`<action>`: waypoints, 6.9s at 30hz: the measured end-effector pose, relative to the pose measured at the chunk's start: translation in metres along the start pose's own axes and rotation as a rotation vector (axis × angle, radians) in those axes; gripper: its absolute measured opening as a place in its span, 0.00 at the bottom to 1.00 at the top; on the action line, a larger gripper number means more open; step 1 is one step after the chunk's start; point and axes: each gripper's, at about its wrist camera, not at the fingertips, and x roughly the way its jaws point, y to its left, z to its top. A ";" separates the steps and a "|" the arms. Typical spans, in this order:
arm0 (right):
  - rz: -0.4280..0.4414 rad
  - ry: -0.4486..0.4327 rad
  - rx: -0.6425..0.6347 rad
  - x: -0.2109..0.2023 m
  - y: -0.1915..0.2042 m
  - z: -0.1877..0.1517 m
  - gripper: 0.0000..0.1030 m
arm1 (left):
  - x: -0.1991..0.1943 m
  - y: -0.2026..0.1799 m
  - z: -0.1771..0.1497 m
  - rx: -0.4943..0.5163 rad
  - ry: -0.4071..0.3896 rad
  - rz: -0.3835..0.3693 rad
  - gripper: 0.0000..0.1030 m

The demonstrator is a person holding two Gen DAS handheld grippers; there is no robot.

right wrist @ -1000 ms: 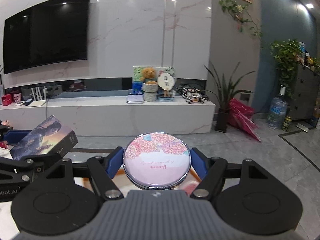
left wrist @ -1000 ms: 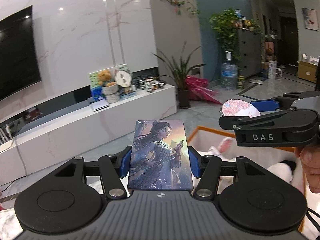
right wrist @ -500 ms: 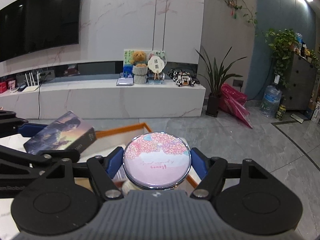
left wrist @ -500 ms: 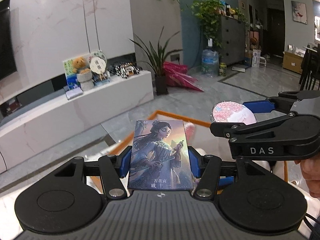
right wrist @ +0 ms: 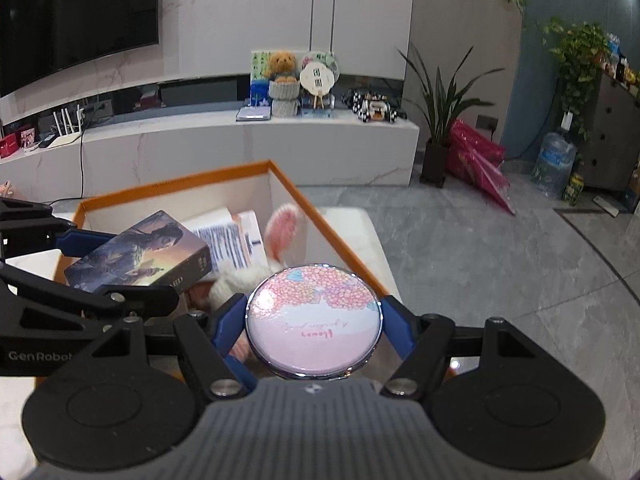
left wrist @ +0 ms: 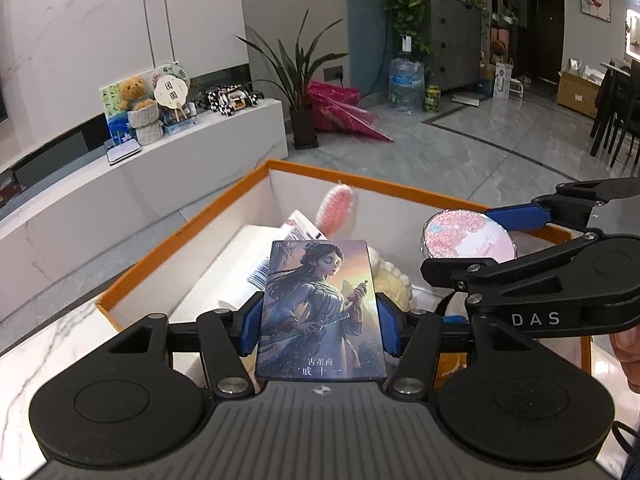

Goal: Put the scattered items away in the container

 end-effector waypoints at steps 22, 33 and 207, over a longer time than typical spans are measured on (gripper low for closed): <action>0.001 0.136 -0.086 0.018 0.006 -0.004 0.72 | 0.011 -0.014 -0.016 0.021 0.059 -0.004 0.64; -0.013 0.167 -0.113 0.021 0.010 -0.005 0.73 | 0.012 -0.016 -0.018 0.033 0.077 0.005 0.64; -0.088 -0.125 0.171 -0.162 0.053 -0.060 0.99 | -0.136 -0.024 -0.048 -0.323 -0.074 0.172 0.99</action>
